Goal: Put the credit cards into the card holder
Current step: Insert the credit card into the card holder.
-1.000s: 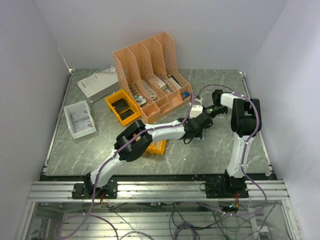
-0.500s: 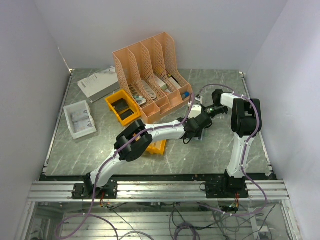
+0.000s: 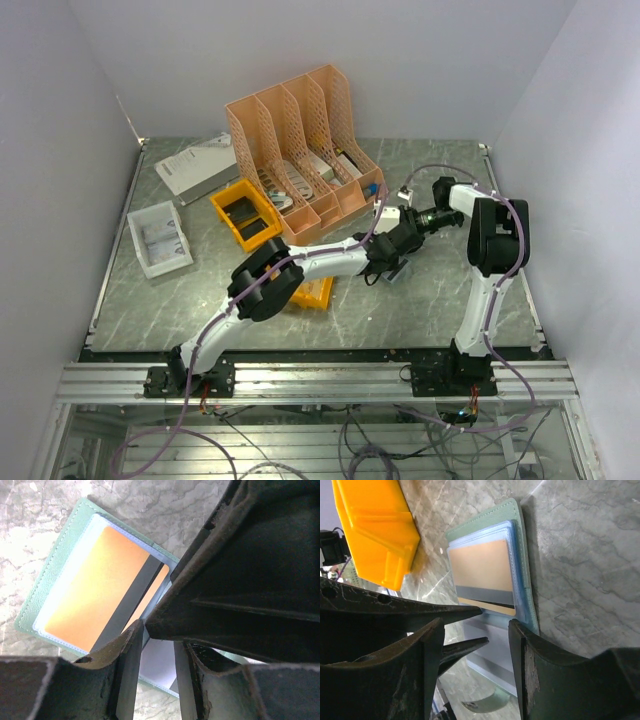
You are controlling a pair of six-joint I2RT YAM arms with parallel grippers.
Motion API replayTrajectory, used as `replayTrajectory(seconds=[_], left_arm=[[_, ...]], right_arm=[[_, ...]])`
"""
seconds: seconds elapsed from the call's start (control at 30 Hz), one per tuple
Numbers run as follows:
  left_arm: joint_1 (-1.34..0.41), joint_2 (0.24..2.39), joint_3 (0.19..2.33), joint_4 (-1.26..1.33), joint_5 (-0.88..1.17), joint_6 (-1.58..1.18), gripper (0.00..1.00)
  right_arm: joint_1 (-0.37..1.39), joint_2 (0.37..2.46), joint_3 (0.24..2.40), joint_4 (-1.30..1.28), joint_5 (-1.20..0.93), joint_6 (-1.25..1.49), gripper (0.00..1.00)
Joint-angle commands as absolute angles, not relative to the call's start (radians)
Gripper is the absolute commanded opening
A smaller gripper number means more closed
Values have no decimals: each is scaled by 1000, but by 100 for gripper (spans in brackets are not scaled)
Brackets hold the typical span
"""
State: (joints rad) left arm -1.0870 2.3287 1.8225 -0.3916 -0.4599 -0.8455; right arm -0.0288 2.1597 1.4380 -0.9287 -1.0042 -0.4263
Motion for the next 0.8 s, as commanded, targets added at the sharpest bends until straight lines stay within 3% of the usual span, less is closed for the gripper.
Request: replayTrajectory(seconds=[0.0, 0.17, 0.43, 0.57, 0.67, 0.7, 0.77], left_arm=[[-1076, 2331, 1826, -351, -480, -822, 42], [-1072, 2314, 1808, -301, -461, -789, 42], [-1055, 2169, 1670, -116, -388, -645, 42], [-1032, 2045, 1531, -18, -357, -563, 43], [-982, 1986, 1448, 18, -303, -532, 44], [-962, 1975, 1429, 27, -275, -524, 43], [-922, 1978, 1427, 12, -182, -511, 42]], right_arm=[[-40, 2131, 1431, -973, -982, -484, 55], [-55, 2115, 1426, -994, -1001, -511, 54], [-113, 1970, 1373, -945, -997, -536, 42], [-127, 1881, 1322, -888, -970, -581, 27], [-127, 1820, 1274, -855, -980, -657, 11], [-126, 1800, 1253, -861, -1001, -747, 3], [-121, 1743, 1197, -892, -1049, -948, 0]])
